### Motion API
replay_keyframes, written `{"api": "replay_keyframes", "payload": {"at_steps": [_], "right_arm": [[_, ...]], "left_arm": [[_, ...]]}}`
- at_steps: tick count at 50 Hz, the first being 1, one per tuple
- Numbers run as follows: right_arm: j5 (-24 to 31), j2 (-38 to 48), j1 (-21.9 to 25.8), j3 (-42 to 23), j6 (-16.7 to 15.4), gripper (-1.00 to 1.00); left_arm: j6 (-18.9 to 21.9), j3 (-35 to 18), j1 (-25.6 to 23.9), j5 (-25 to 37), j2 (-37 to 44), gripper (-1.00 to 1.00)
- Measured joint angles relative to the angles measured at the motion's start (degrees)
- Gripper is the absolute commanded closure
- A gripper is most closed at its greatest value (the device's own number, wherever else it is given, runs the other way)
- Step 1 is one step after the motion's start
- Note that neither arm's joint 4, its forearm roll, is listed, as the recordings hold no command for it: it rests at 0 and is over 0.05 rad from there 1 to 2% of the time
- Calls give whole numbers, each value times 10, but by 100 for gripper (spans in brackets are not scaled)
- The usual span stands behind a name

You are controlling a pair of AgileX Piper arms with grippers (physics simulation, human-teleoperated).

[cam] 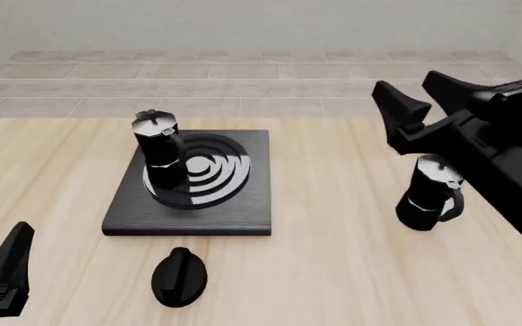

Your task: Put both moka pots on the stove.

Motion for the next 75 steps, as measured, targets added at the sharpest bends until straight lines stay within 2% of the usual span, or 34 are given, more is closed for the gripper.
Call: {"api": "replay_keyframes", "payload": {"at_steps": [39, 75], "right_arm": [[163, -220, -126, 73, 38, -100], [273, -329, -199, 118, 68, -100]], "left_arm": [[0, 0, 0, 0, 0, -100], [0, 0, 0, 0, 0, -100]]}}
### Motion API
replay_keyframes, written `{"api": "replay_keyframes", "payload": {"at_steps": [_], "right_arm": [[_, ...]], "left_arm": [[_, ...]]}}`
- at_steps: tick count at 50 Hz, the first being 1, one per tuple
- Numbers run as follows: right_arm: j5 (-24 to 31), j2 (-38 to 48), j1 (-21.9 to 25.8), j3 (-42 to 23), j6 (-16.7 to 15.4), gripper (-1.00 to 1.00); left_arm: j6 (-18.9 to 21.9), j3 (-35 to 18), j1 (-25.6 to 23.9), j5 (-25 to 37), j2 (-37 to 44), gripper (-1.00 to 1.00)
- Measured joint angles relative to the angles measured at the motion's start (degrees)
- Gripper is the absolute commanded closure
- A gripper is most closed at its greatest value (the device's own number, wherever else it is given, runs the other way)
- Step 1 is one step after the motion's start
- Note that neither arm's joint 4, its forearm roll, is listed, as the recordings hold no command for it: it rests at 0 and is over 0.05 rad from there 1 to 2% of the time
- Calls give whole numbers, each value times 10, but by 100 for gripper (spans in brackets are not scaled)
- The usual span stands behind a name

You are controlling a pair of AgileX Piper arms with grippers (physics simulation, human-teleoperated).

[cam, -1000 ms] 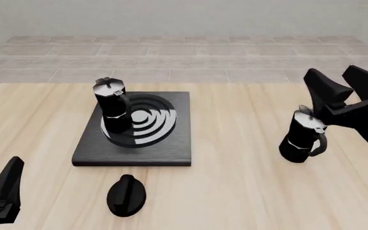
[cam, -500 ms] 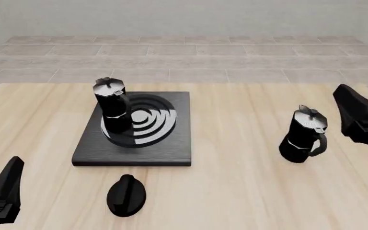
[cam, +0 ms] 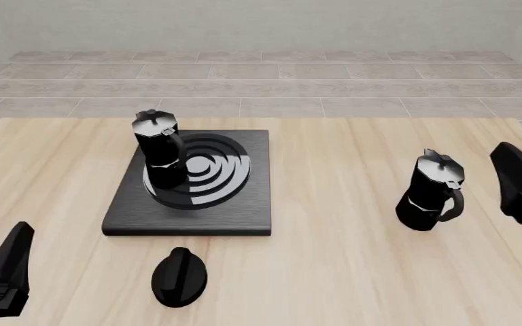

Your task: Put both moka pots on the stove.

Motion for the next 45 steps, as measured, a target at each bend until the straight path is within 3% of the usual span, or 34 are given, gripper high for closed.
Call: {"api": "replay_keyframes", "payload": {"at_steps": [21, 45], "right_arm": [[58, -62, -45, 3, 8, -100], [79, -80, -83, 11, 12, -100]], "left_arm": [[0, 0, 0, 0, 0, -100], [0, 0, 0, 0, 0, -100]]}}
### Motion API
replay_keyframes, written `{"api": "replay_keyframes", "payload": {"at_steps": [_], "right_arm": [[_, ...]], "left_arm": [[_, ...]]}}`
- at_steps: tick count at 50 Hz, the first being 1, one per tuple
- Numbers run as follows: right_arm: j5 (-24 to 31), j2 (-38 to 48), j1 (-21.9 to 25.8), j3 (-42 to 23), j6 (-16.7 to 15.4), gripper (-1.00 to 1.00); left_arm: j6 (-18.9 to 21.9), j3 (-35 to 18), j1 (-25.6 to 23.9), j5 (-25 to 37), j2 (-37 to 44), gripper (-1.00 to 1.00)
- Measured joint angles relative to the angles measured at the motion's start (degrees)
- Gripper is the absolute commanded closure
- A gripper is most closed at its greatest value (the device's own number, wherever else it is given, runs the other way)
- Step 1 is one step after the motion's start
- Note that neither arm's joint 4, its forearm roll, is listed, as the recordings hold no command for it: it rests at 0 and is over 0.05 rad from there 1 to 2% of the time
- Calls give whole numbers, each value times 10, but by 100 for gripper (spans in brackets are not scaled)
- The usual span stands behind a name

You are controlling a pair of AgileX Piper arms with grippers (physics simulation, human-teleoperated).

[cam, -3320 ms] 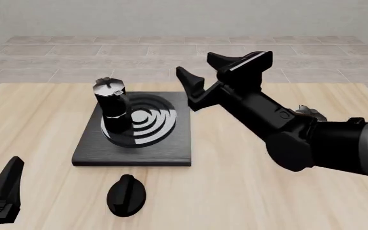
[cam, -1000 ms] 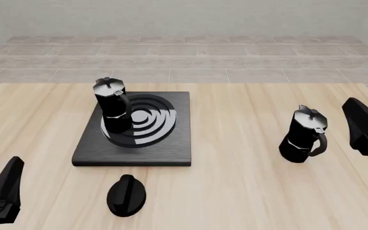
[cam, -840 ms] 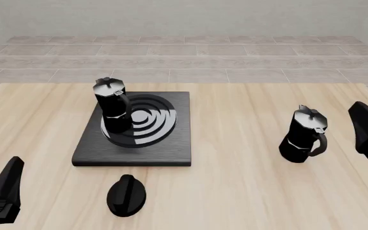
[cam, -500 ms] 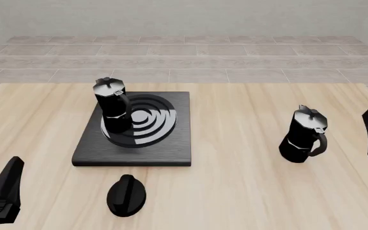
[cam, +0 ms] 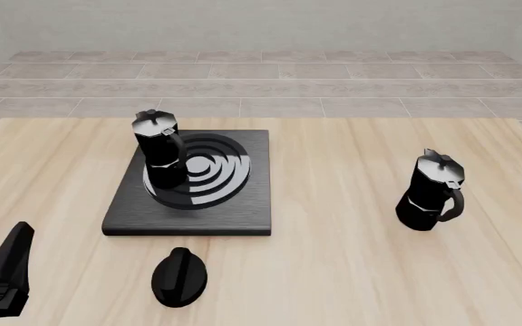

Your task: Put both moka pots on the stove.

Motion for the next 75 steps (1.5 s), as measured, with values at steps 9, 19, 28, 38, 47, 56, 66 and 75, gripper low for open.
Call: {"api": "replay_keyframes", "payload": {"at_steps": [9, 19, 28, 38, 47, 56, 66, 75], "right_arm": [[3, 3, -11, 4, -2, -100], [-2, 14, -19, 10, -3, -100], [-11, 27, -21, 21, -4, -100], [-26, 45, -19, 36, -4, -100], [-51, 69, -17, 53, -6, -100], [-82, 96, -18, 66, -12, -100], [-123, 130, -20, 79, -18, -100], [-160, 163, -15, 89, -22, -100]], "left_arm": [[0, 0, 0, 0, 0, -100], [0, 0, 0, 0, 0, -100], [0, 0, 0, 0, 0, -100], [0, 0, 0, 0, 0, -100], [0, 0, 0, 0, 0, -100], [0, 0, 0, 0, 0, -100], [0, 0, 0, 0, 0, -100], [0, 0, 0, 0, 0, -100]]}}
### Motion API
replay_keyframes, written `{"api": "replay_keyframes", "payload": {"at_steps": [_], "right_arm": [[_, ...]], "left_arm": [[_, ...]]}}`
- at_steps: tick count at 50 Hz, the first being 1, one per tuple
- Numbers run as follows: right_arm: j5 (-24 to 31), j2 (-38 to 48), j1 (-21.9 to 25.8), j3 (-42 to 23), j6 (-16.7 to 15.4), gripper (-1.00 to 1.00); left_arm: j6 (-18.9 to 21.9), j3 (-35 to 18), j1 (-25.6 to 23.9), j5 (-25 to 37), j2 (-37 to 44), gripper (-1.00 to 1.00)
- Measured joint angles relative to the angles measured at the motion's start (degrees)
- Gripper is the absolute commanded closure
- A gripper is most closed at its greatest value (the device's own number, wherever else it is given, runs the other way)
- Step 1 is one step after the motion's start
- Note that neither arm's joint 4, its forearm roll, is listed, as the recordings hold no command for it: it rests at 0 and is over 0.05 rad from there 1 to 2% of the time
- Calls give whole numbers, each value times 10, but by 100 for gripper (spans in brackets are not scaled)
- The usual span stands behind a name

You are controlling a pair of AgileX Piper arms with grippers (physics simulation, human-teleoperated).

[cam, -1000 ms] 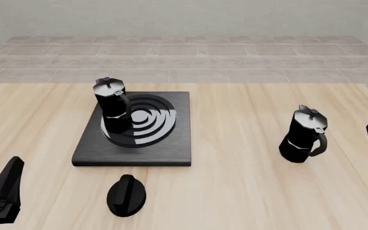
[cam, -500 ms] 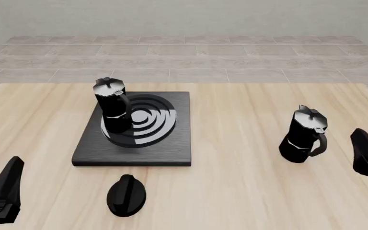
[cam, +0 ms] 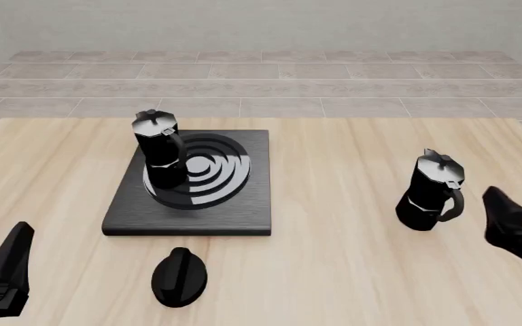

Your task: Put both moka pots on the stove.

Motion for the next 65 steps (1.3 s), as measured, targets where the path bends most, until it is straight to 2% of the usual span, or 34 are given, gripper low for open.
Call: {"api": "replay_keyframes", "payload": {"at_steps": [42, 65], "right_arm": [[-176, 170, 21, 24, -26, -100], [-254, 255, 32, 20, -37, -100]], "left_arm": [[0, 0, 0, 0, 0, -100], [0, 0, 0, 0, 0, -100]]}}
